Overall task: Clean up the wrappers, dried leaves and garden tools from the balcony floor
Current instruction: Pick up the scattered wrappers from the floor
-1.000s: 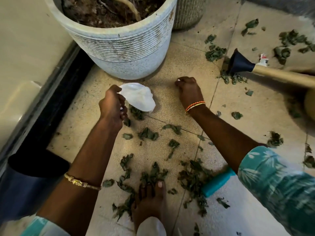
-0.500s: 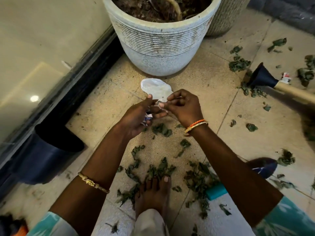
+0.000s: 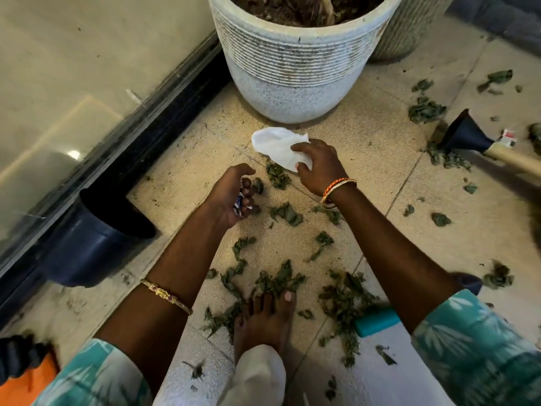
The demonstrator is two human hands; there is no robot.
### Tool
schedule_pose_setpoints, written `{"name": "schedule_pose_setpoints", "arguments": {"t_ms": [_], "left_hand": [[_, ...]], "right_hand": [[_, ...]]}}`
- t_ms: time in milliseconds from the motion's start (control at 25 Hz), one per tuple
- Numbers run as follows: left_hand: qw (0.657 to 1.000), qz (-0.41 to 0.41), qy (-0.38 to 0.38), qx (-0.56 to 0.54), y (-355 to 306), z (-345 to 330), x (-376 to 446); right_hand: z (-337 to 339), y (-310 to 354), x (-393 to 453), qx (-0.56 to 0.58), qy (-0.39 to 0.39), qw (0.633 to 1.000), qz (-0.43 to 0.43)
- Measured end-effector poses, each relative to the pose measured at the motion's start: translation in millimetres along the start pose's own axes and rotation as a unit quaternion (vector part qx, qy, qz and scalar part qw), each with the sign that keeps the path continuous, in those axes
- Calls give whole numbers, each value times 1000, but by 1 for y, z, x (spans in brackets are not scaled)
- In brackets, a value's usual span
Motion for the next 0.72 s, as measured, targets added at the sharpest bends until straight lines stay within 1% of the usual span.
{"name": "schedule_pose_setpoints", "arguments": {"t_ms": [40, 120, 200, 280, 400, 480, 520, 640, 680, 720], "left_hand": [[1000, 0, 5, -2, 1, 0, 0], [999, 1, 25, -27, 1, -3, -1], [997, 4, 46, -54, 1, -7, -3], [998, -6, 45, -36, -2, -13, -3], [999, -29, 29, 5, -7, -28, 0], [998, -31, 45, 17, -7, -43, 3], [998, -30, 58, 22, -6, -51, 4], [992, -7, 111, 57, 3, -81, 8], [986, 13, 149, 70, 8, -95, 6], [978, 34, 191, 79, 13, -111, 3]], "right_hand": [[3, 1, -1, 31, -42, 999, 7], [18, 3, -11, 100, -163, 982, 1], [32, -1, -27, 173, -264, 948, -36], [43, -9, -40, 267, -316, 906, -90], [60, -22, -51, 405, -339, 829, -187], [68, -31, -56, 465, -339, 781, -244], [70, -36, -59, 485, -335, 765, -260], [65, -43, -70, 530, -299, 746, -271], [62, -44, -74, 526, -298, 748, -273], [61, -47, -77, 493, -311, 766, -271]]}}
Point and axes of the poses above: each hand's wrist, its own x-axis towards the middle knuckle, its own z-axis out of the back of the hand, y = z × x, the point moved 4 cm from there along x, towards the middle knuckle, and after that the axes turned 11 degrees about z, right-handed, at the moved point
